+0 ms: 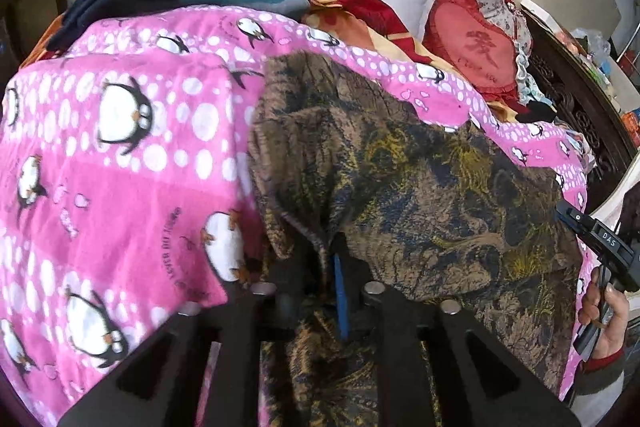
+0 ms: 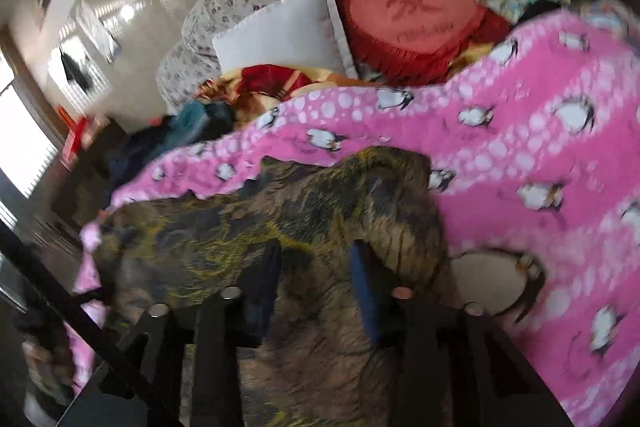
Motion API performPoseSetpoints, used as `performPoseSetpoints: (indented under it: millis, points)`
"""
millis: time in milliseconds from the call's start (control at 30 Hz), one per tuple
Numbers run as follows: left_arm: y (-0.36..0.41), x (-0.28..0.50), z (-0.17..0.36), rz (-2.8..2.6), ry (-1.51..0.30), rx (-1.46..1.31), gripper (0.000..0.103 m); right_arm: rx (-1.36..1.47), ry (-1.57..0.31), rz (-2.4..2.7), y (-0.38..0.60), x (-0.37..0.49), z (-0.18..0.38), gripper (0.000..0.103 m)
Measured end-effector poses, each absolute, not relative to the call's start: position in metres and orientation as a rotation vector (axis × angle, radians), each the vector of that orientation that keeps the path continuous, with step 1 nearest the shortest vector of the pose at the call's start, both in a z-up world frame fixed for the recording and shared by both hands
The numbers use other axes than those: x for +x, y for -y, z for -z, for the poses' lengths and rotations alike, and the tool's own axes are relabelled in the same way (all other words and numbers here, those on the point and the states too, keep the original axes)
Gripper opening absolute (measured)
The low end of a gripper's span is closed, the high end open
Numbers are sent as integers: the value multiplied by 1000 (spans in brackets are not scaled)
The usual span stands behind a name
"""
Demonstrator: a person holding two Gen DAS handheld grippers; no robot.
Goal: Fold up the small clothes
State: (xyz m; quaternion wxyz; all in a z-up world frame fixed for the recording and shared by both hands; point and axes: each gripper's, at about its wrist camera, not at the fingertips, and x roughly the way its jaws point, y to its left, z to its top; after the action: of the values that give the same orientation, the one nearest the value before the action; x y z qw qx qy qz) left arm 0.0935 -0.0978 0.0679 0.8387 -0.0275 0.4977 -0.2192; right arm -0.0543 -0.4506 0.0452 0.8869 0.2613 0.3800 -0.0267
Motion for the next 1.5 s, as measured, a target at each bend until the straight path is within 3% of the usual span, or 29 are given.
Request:
performPoseSetpoints:
  millis: [67,167,533,633,733,767,900,1000,1167,1267,1500]
  points:
    - [89,91,-76,432,-1019,-73,41,542,-782,72,452,-57,-52,35]
    - [86,91,-81,434,-994,-93,48,490,-737,69,443,-67,-69,36]
    - [97,104,-63,351,-1053,-80,53,393,-879,194,443,-22,-41,37]
    - [87,78,-76,362,-1019,-49,57,379,-847,186,435,-45,-59,44]
    - [86,57,-76,358,-994,8,73,394,-814,142,427,-81,-71,56]
    - [89,53,-70,332,-993,45,74,397,-809,137,424,-96,-69,58]
    - [86,58,-40,283,-1067,34,74,343,-884,219,420,-116,-42,58]
    - [68,47,-49,299,-1079,-60,74,363,-965,253,429,-118,-24,58]
    - [48,-4,-78,385,-1042,-43,75,432,-863,183,434,-184,-59,61]
    - [33,-42,-90,440,-1047,-52,84,457,-873,156,431,-235,-72,67]
    - [0,-119,-80,486,-1106,-32,89,397,-933,107,398,-330,-69,74]
